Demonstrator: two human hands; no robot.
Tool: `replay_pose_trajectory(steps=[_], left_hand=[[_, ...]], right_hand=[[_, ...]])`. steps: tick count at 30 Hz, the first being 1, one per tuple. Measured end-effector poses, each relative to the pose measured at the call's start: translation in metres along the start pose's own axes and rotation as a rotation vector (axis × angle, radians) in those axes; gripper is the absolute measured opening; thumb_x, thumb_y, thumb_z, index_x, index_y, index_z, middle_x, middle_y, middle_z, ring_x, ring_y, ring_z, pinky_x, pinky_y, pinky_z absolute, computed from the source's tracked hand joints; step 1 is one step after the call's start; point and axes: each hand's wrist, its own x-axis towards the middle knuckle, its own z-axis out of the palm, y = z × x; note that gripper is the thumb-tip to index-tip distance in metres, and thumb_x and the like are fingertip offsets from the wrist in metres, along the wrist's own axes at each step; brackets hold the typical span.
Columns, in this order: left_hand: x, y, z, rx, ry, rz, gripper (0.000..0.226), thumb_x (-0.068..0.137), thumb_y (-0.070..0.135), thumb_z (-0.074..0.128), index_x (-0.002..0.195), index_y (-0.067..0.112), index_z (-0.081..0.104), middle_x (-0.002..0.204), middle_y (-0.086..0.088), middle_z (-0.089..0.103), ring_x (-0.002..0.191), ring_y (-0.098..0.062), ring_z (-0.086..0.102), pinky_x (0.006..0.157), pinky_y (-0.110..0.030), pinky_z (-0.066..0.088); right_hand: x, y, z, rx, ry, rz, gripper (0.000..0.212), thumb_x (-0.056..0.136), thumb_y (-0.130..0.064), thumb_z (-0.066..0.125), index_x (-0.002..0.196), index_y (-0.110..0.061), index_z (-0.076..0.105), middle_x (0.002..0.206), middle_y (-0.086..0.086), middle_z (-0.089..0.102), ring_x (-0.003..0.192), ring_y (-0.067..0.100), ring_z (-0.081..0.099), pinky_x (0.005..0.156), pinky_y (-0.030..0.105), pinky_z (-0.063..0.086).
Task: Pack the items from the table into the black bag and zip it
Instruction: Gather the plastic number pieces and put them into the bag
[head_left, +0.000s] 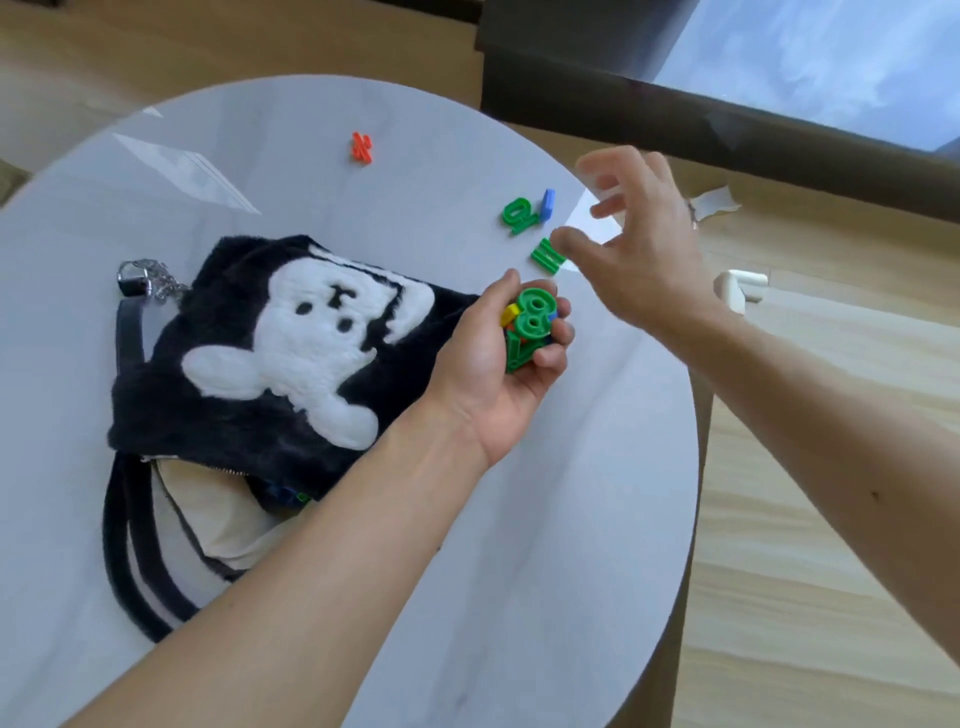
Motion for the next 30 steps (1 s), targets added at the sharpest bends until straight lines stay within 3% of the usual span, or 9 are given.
replay_pose_trajectory(steps=[3,6,9,13,17,22,26,28,30], left_hand=[[0.000,0.010,-0.007,0.010,0.030,0.001,0.030,0.099,0.026,0.049,0.077,0.009,0.060,0.073,-0.008,0.056,0.056,-0.013,0.051,0.038,-0.015,0.034],[-0.001,0.017,-0.015,-0.015,0.034,-0.009,0.030,0.098,0.025,0.049,0.075,0.009,0.061,0.072,-0.007,0.056,0.057,-0.013,0.050,0.037,-0.015,0.034],[-0.005,0.025,-0.020,-0.050,0.020,-0.007,0.031,0.099,0.025,0.049,0.075,0.008,0.061,0.070,-0.007,0.056,0.056,-0.014,0.050,0.036,-0.015,0.034],[-0.010,0.034,-0.023,-0.083,0.022,-0.006,0.030,0.099,0.025,0.049,0.077,0.007,0.060,0.070,-0.008,0.056,0.056,-0.014,0.050,0.036,-0.015,0.035],[-0.011,0.043,-0.026,-0.087,0.032,0.005,0.031,0.100,0.025,0.048,0.078,0.007,0.060,0.069,-0.008,0.055,0.055,-0.014,0.050,0.038,-0.014,0.035],[-0.009,0.052,-0.027,-0.070,0.070,0.020,0.032,0.101,0.025,0.047,0.079,0.006,0.059,0.071,-0.009,0.055,0.057,-0.014,0.050,0.038,-0.014,0.036],[-0.006,0.058,-0.026,-0.070,0.117,0.047,0.033,0.101,0.027,0.047,0.079,0.006,0.061,0.073,-0.010,0.054,0.059,-0.015,0.051,0.041,-0.015,0.041],[-0.005,0.062,-0.026,-0.078,0.114,0.052,0.034,0.101,0.028,0.048,0.080,0.005,0.061,0.073,-0.010,0.055,0.062,-0.017,0.053,0.044,-0.016,0.044],[-0.005,0.065,-0.024,-0.100,0.076,0.059,0.032,0.102,0.027,0.048,0.082,0.006,0.061,0.072,-0.010,0.057,0.065,-0.017,0.056,0.047,-0.018,0.048]], right_hand=[[0.045,0.011,0.027,-0.313,-0.305,0.072,0.094,0.075,-0.043,0.085,0.151,-0.031,0.030,0.147,0.008,0.030,0.118,0.024,0.050,0.088,0.032,0.053],[0.066,0.016,0.052,-0.607,-0.426,-0.041,0.112,0.068,-0.051,0.087,0.155,-0.035,0.019,0.149,0.014,0.024,0.130,0.036,0.041,0.096,0.045,0.052],[0.077,0.017,0.063,-0.640,-0.451,-0.122,0.100,0.068,-0.044,0.089,0.150,-0.035,0.031,0.139,0.014,0.030,0.121,0.035,0.047,0.091,0.044,0.055],[0.079,0.023,0.062,-0.578,-0.430,-0.185,0.065,0.081,-0.022,0.082,0.137,-0.031,0.050,0.128,0.010,0.040,0.110,0.033,0.053,0.091,0.044,0.055],[0.075,0.026,0.062,-0.556,-0.424,-0.267,0.047,0.089,-0.014,0.071,0.131,-0.029,0.054,0.120,0.008,0.047,0.104,0.032,0.056,0.083,0.041,0.054],[0.072,0.017,0.053,-0.365,-0.381,-0.190,0.039,0.089,-0.015,0.071,0.124,-0.029,0.058,0.114,0.004,0.053,0.100,0.026,0.057,0.077,0.035,0.053],[0.061,-0.029,0.028,0.081,-0.384,-0.070,0.039,0.087,-0.008,0.076,0.118,-0.026,0.061,0.108,0.006,0.058,0.086,0.026,0.070,0.065,0.033,0.064],[0.048,-0.063,0.009,0.303,-0.438,-0.128,0.040,0.085,-0.005,0.076,0.118,-0.023,0.061,0.106,0.006,0.058,0.084,0.023,0.071,0.062,0.033,0.063],[0.030,-0.094,-0.006,0.372,-0.511,-0.268,0.040,0.082,-0.007,0.075,0.118,-0.020,0.061,0.103,-0.006,0.059,0.087,0.019,0.068,0.066,0.028,0.061]])
